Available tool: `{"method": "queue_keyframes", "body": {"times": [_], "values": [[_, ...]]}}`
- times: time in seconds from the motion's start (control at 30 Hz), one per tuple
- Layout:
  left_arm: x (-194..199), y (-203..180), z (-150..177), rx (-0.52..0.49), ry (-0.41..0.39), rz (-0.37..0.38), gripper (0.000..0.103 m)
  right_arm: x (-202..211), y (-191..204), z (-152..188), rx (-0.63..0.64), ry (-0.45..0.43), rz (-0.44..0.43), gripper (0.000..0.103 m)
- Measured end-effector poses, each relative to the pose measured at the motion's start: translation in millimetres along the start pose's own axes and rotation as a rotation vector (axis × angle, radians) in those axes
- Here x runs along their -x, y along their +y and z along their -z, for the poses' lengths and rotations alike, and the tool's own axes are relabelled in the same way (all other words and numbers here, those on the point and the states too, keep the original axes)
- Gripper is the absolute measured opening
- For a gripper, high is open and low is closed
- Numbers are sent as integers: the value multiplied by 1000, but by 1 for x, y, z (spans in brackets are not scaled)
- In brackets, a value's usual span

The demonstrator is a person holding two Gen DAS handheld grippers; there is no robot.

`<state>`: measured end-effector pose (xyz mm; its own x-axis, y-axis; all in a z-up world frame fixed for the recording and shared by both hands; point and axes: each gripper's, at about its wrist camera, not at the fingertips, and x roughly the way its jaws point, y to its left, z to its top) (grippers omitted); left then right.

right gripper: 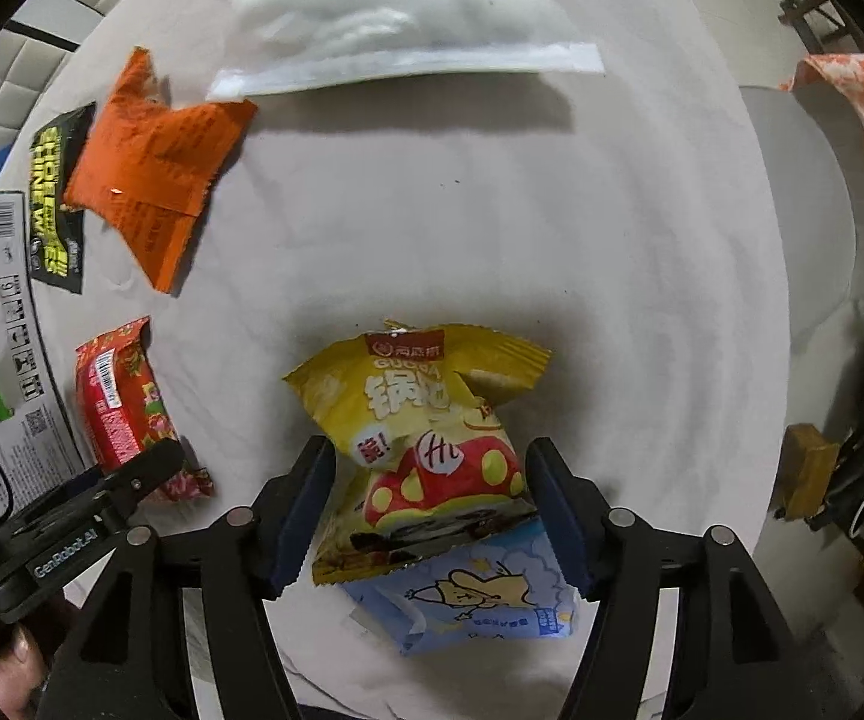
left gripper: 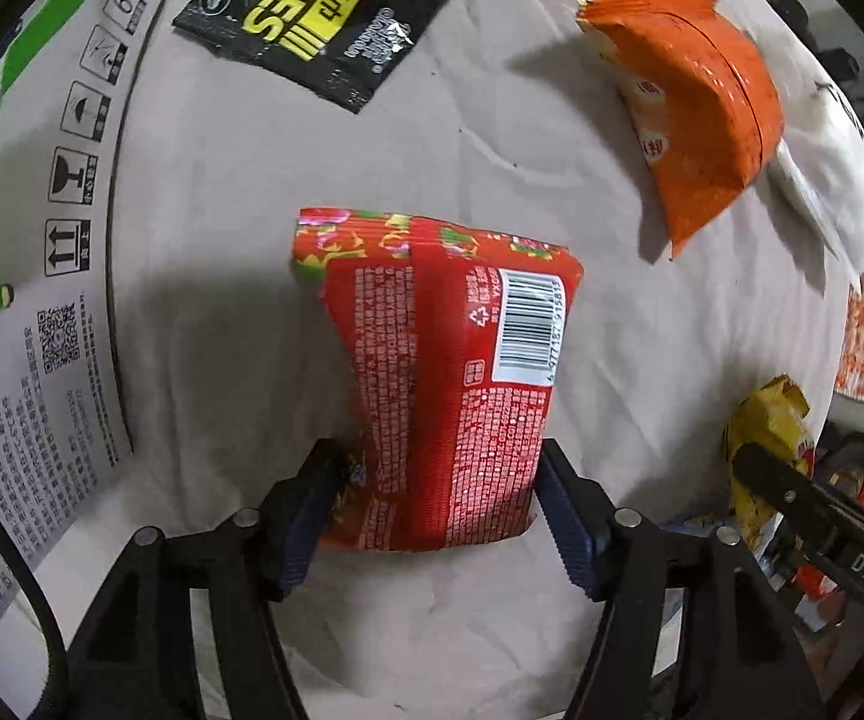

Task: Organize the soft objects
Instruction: 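Carry both packets over the cardboard box with both tools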

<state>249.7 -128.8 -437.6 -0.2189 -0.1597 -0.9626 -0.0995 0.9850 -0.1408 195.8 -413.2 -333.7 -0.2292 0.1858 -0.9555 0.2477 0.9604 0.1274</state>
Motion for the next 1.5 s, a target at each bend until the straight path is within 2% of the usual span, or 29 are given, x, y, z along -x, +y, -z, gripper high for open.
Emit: {"method": "queue_keyframes", "body": {"times": [0.07,0.13,0.2,0.27,0.3,0.4,0.67,0.9,1.03,1.1,1.23,1.33,1.4,1.43,1.5], "values": [[0,0,2,-3,-8,-13,62,-4,-2,-1,-19,17,-3,68],[16,-9,-1,-29,-23,-45,53,-8,-4,-1,-30,29,4,68],[15,-13,-1,-73,-45,-81,51,-10,-6,0,-36,38,13,68],[10,-14,4,-100,-58,-103,48,-10,-7,3,-39,33,14,62],[8,-13,7,-106,-67,-105,48,-8,-7,5,-35,25,18,56],[8,-12,11,-98,-85,-99,45,-5,1,19,-18,-3,38,52],[38,-29,53,-128,-202,-129,44,36,10,57,47,-110,74,49],[69,-31,97,-148,-307,-103,44,79,26,99,129,-185,74,49],[99,-28,115,-162,-361,-84,44,103,32,127,171,-213,49,49],[119,-26,119,-161,-389,-78,44,119,29,119,187,-223,39,48],[155,-14,132,-148,-439,-47,44,151,43,148,225,-253,15,48],[191,-3,118,-140,-464,-22,44,160,68,146,248,-274,-7,48],[213,16,124,-138,-484,6,44,166,93,145,264,-291,-25,48],[227,11,116,-135,-490,11,44,165,107,143,271,-299,-38,48],[248,34,116,-126,-511,27,44,173,132,146,287,-315,-65,48]]}}
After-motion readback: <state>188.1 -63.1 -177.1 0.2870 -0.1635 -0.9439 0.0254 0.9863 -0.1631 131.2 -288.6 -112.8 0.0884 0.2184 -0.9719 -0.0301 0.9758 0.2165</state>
